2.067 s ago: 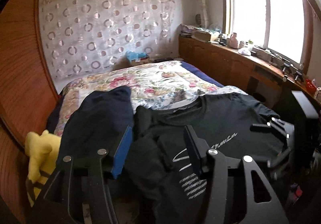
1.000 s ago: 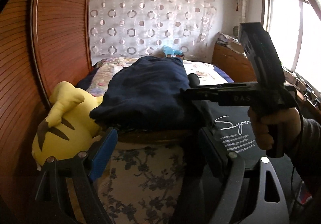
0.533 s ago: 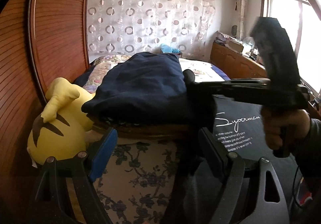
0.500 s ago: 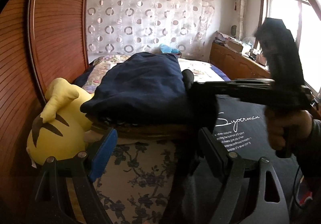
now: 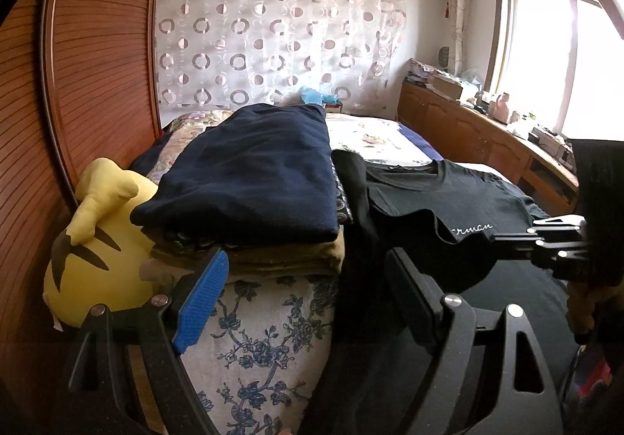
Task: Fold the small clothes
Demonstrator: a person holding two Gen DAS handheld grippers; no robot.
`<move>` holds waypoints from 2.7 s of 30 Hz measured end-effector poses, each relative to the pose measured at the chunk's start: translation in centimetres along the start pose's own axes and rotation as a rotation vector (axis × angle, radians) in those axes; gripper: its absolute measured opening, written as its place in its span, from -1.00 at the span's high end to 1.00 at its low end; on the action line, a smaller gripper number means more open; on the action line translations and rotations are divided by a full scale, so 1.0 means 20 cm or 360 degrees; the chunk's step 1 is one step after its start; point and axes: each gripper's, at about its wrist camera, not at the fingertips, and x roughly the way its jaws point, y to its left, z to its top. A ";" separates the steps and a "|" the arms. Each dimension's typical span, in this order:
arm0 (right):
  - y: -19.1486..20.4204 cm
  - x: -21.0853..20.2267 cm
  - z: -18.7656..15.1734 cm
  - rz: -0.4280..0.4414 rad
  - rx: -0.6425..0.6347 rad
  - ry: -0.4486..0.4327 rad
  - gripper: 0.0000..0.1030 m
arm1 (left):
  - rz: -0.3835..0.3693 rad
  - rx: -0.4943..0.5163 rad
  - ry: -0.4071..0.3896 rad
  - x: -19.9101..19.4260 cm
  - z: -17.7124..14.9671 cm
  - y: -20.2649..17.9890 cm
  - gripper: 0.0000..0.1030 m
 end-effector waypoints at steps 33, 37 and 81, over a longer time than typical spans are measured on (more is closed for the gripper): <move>-0.10 0.71 0.26 -0.0287 -0.0121 0.0292 0.67 | -0.0014 0.0010 0.0041 0.03 -0.05 -0.06 -0.61; -0.18 0.63 0.25 -0.0342 -0.0034 0.0211 0.88 | -0.0017 0.0018 0.0047 0.04 -0.05 -0.08 -0.61; -0.57 -0.06 -0.16 -0.0781 0.0177 0.0249 0.07 | 0.0012 0.0507 0.0468 0.85 0.38 -0.51 0.13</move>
